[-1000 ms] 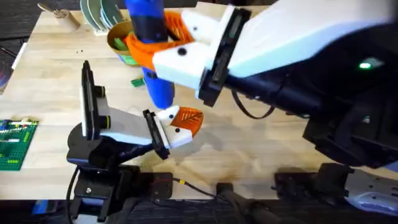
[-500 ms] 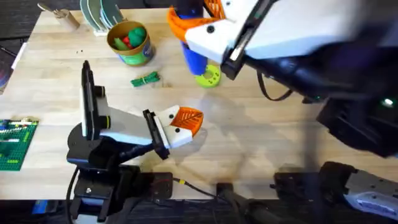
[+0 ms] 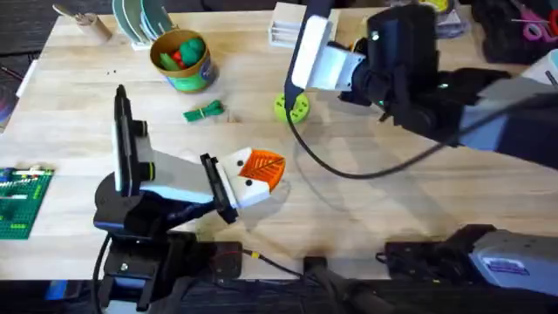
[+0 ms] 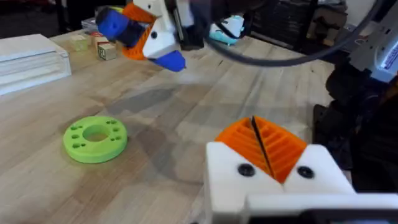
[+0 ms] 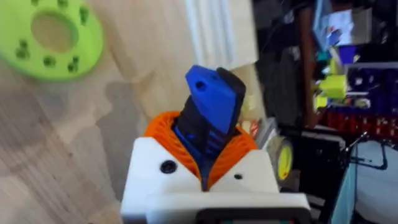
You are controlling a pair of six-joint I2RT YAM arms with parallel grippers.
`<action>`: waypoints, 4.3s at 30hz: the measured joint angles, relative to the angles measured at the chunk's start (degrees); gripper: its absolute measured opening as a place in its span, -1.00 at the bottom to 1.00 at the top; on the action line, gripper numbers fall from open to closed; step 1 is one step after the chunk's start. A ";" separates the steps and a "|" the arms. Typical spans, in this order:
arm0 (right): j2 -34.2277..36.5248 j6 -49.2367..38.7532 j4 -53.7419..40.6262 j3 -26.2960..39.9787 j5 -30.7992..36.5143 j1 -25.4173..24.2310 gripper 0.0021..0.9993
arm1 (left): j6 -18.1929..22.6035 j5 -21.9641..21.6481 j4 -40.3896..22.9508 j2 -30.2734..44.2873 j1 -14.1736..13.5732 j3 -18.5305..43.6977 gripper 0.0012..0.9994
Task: Pick up the gripper from the table and insert it into the empty holder that is missing its gripper. Then pick up a screw, insert it into the mounting hole, and use the screwdriver to tighten it. Finally, clean up the table by picking up the vegetable and placing it into the bucket.
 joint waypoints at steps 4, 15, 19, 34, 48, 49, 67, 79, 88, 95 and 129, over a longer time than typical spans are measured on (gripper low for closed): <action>6.77 -2.10 -0.10 0.00 1.57 -1.46 -0.95 | 0.00 0.01 0.00 0.00 0.00 0.00 -1.00; 14.89 -4.34 -2.09 0.04 3.31 -0.85 -0.06 | 0.00 0.02 0.00 -0.02 0.00 0.00 -1.00; 14.52 -4.06 -2.51 1.71 4.54 -0.99 0.94 | 0.00 0.00 0.00 -0.02 0.00 0.00 -1.00; 5.83 12.68 -8.43 0.83 -0.07 -0.47 0.99 | -0.01 -0.03 0.00 -0.02 0.00 0.00 0.62; -16.61 32.01 -15.38 0.83 -1.85 -0.47 0.98 | 0.37 -0.63 0.11 -0.02 0.00 0.00 0.33; -17.98 34.42 -15.40 0.83 -1.82 -0.38 0.98 | 0.37 -0.66 0.13 -0.02 0.00 0.00 0.65; -23.69 45.04 -15.57 0.83 -2.04 4.66 0.98 | -1.83 -7.60 -3.60 -0.02 0.00 4.42 0.99; -23.69 45.12 -15.56 0.83 -2.05 4.80 0.99 | 0.19 -37.37 -45.24 14.58 0.00 38.47 0.99; -23.69 46.30 -15.58 0.83 -2.04 4.80 0.99 | 20.21 -54.59 -47.55 37.32 0.00 49.64 0.99; -23.67 47.64 -15.56 0.83 -2.04 4.80 0.99 | 36.94 -58.52 -47.44 50.59 0.00 49.64 0.99; -23.69 48.02 -21.35 0.83 -2.06 4.80 0.99 | 44.63 -56.52 -24.04 87.04 8.66 49.64 0.99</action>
